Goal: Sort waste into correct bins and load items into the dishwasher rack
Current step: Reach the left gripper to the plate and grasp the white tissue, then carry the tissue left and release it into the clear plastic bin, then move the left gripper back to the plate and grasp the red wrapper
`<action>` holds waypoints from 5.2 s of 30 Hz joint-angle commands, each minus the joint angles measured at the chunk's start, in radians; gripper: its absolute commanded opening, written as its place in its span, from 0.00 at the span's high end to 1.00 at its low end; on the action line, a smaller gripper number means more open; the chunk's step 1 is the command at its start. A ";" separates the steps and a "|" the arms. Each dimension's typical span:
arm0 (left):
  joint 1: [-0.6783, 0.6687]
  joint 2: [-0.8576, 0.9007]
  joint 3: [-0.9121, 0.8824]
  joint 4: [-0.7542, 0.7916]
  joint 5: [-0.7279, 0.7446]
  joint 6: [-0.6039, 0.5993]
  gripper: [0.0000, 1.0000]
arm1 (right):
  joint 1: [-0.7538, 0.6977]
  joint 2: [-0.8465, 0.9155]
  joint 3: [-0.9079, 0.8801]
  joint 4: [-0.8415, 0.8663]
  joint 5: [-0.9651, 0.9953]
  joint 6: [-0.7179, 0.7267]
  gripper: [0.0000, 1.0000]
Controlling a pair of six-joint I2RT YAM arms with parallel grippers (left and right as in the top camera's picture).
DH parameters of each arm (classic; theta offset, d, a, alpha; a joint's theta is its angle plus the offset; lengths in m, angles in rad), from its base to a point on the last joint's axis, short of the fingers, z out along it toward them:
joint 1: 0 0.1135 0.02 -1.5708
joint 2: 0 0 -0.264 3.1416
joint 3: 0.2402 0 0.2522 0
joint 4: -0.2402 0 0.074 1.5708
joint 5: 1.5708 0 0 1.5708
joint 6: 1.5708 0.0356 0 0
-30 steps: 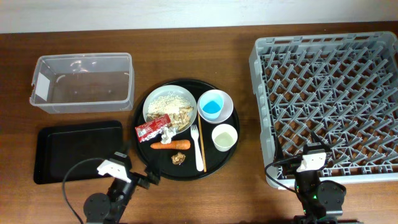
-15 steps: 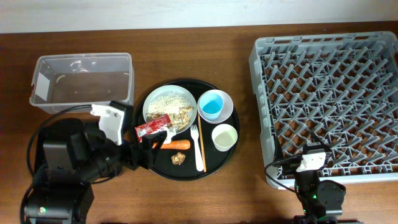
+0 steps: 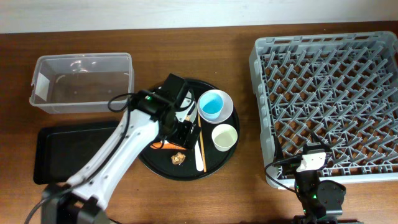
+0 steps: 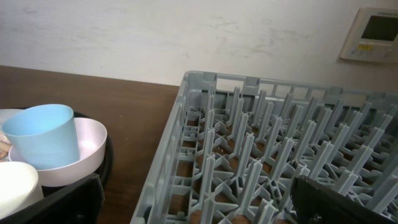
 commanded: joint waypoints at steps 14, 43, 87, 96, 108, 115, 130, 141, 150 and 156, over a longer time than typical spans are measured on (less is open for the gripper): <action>0.039 0.195 -0.053 0.175 -0.113 -0.207 0.20 | 0.005 -0.005 -0.006 -0.005 0.005 -0.006 0.01; 0.016 0.172 -0.183 0.271 -0.203 -0.251 0.99 | 0.005 -0.005 -0.006 -0.004 0.005 -0.006 0.01; 0.653 0.040 -0.182 1.088 -0.128 -0.306 0.01 | 0.005 -0.005 -0.006 -0.005 0.005 -0.006 0.01; 0.664 0.067 -0.182 1.014 -0.113 -0.050 0.01 | 0.005 -0.005 -0.006 -0.005 0.005 -0.006 0.01; 0.472 -0.349 -0.163 0.549 0.310 0.048 0.01 | 0.005 -0.005 -0.006 -0.005 0.005 -0.006 0.01; 0.190 -0.286 -0.182 0.219 0.265 0.032 0.01 | 0.005 -0.005 -0.006 -0.005 0.005 -0.006 0.01; 0.163 0.167 -0.190 0.284 -0.182 -0.004 0.06 | 0.005 -0.005 -0.006 -0.005 0.005 -0.006 0.01; 0.163 0.215 -0.230 0.358 -0.234 -0.003 0.27 | 0.005 -0.005 -0.006 -0.005 0.005 -0.006 0.01; 0.163 0.215 -0.229 0.335 -0.234 -0.004 0.76 | 0.005 -0.005 -0.006 -0.005 0.005 -0.006 0.01; 0.163 0.174 -0.198 0.299 -0.233 -0.016 0.99 | 0.005 -0.005 -0.006 -0.005 0.005 -0.006 0.01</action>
